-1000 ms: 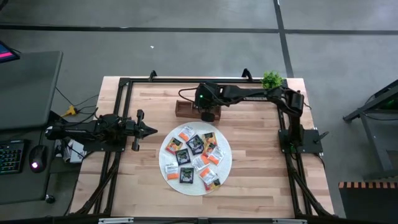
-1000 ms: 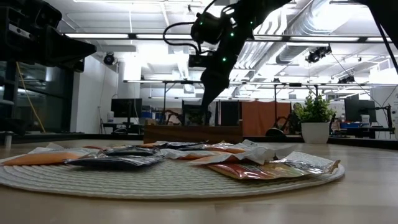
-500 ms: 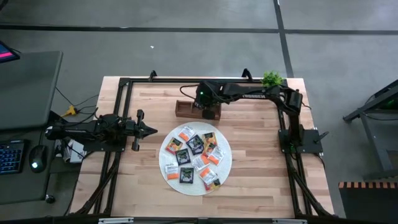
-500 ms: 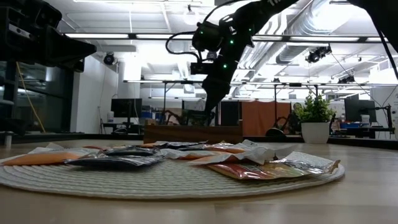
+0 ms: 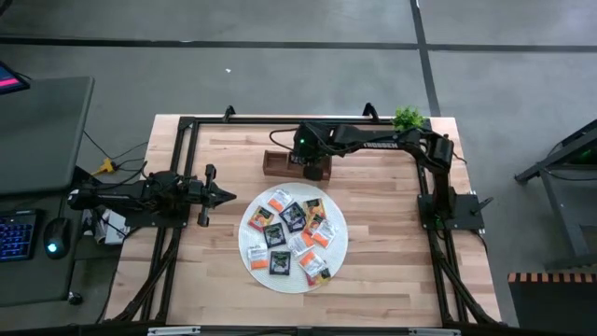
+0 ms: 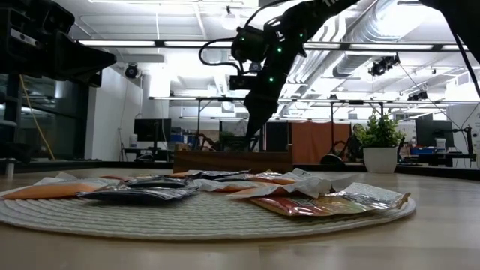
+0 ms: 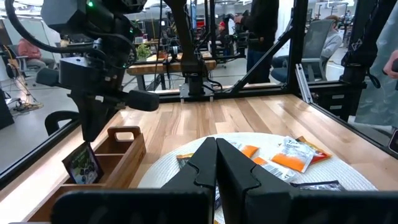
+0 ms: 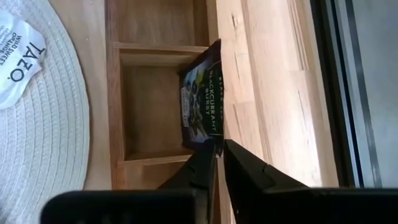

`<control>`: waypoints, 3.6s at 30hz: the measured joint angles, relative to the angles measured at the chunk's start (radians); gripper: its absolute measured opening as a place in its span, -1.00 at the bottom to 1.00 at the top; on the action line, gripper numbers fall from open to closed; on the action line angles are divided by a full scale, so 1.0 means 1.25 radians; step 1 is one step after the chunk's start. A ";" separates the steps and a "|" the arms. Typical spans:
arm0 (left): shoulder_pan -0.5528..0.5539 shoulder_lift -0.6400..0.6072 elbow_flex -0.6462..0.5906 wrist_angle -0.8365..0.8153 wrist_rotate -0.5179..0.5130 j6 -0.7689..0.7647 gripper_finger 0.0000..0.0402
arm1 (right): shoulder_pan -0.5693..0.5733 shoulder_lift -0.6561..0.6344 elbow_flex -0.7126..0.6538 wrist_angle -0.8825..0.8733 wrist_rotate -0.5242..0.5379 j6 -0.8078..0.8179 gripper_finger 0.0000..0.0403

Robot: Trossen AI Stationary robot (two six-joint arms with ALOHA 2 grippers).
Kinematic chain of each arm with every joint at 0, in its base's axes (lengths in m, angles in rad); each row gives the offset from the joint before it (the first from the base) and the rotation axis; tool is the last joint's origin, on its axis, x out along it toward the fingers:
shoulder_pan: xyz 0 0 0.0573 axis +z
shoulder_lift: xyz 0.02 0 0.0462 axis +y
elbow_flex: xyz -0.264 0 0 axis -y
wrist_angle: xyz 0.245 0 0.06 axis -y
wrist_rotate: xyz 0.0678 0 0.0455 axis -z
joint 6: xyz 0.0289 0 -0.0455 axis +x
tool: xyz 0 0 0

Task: Pick & Place Tea
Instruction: Put the black tea bag into the middle section of the wooden organizer

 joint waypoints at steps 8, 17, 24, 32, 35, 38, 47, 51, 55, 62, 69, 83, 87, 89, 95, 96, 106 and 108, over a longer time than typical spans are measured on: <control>0.000 0.000 0.000 0.000 0.000 0.000 -1.00 | 0.000 0.000 0.000 0.012 0.051 0.015 -0.64; 0.000 0.000 0.000 0.000 0.000 0.000 -1.00 | 0.004 -0.007 0.000 0.017 0.113 0.026 -0.30; 0.000 0.000 0.000 0.000 0.000 0.000 -1.00 | 0.017 -0.072 0.000 0.001 0.224 0.074 -0.01; 0.000 0.000 0.000 0.000 0.000 0.000 -1.00 | 0.086 -0.168 0.000 -0.106 0.052 0.133 0.16; 0.000 0.000 0.000 0.000 0.000 0.000 -1.00 | 0.124 -0.188 0.000 -0.130 -0.040 0.170 0.17; 0.000 0.000 0.000 0.000 0.000 0.000 -1.00 | 0.155 -0.194 -0.001 -0.143 -0.107 0.249 0.17; 0.000 0.000 0.000 0.000 0.000 0.000 -1.00 | 0.238 -0.195 -0.193 0.018 -0.196 0.597 0.17; 0.000 0.000 0.000 0.000 0.000 0.000 -1.00 | 0.268 -0.198 -0.310 0.197 -0.219 0.777 0.17; 0.000 0.000 0.000 0.000 0.000 0.000 -1.00 | 0.280 -0.202 -0.425 0.447 -0.220 0.938 0.17; 0.000 0.000 0.000 0.000 0.000 0.000 -1.00 | 0.276 -0.202 -0.540 0.614 -0.219 1.106 0.17; 0.000 0.000 0.000 0.000 0.000 0.000 -1.00 | 0.264 -0.202 -0.518 0.531 -0.247 1.108 0.17; 0.000 0.000 0.000 0.000 0.000 0.000 -1.00 | 0.240 -0.136 -0.412 0.406 -0.287 1.082 0.17; 0.000 0.000 0.000 0.000 0.000 0.000 -1.00 | 0.240 -0.115 -0.402 0.409 -0.302 1.087 0.17; 0.000 0.000 0.000 0.000 0.000 0.000 -1.00 | 0.240 -0.102 -0.394 0.405 -0.302 1.087 0.17; 0.000 0.000 0.000 0.000 0.000 0.000 -1.00 | 0.240 -0.095 -0.375 0.408 -0.279 1.089 0.17; 0.000 0.000 0.000 0.000 0.000 0.000 -1.00 | 0.240 -0.095 -0.375 0.406 -0.276 1.090 0.17; 0.000 0.000 0.000 0.000 0.000 0.000 -1.00 | 0.245 -0.095 -0.375 0.412 -0.278 1.110 0.17; 0.000 0.000 0.000 0.000 0.000 0.000 -1.00 | 0.245 -0.095 -0.375 0.412 -0.272 1.110 0.17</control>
